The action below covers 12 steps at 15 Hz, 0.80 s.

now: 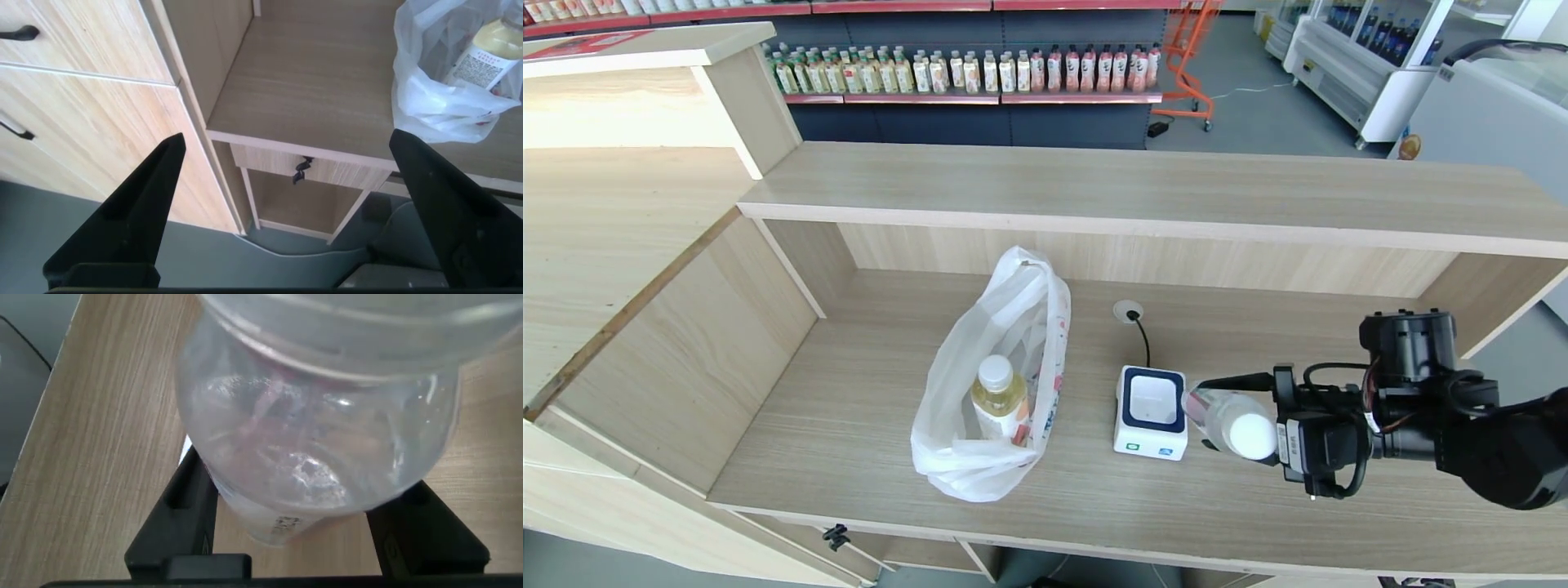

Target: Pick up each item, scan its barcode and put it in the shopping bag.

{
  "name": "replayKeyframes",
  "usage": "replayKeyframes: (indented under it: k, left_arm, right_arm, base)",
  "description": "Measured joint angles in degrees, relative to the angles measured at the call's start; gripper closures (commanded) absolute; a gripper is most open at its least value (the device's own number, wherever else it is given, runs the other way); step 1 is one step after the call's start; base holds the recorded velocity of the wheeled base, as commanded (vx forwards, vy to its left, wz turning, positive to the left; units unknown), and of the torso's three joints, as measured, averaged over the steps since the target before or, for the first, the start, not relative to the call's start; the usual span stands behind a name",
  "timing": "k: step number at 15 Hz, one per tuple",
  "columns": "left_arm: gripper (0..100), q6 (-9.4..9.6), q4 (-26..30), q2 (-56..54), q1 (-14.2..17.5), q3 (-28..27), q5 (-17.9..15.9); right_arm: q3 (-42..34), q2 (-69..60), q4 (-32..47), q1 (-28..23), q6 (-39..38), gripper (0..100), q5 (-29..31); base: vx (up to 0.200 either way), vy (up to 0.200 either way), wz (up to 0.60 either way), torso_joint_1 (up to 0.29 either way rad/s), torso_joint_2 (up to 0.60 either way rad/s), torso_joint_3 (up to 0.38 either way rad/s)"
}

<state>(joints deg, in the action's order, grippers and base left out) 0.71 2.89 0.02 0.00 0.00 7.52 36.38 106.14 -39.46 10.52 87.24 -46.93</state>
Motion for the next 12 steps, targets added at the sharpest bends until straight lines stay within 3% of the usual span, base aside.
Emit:
replayKeyframes:
  k: [8,12]
  left_arm:
    - [0,0.00,0.0,0.0,0.0,0.0,0.0]
    - [0,0.00,0.0,0.0,0.0,0.0,0.0]
  right_arm:
    - [13.7,10.5,0.2,2.3,-2.8,100,-2.7]
    - [16.5,14.1,-0.3,2.2,-2.3,100,-5.5]
  base:
    - [0.000,0.000,0.00,0.000,0.00,0.000]
    - [0.000,0.000,0.00,0.000,0.00,0.000]
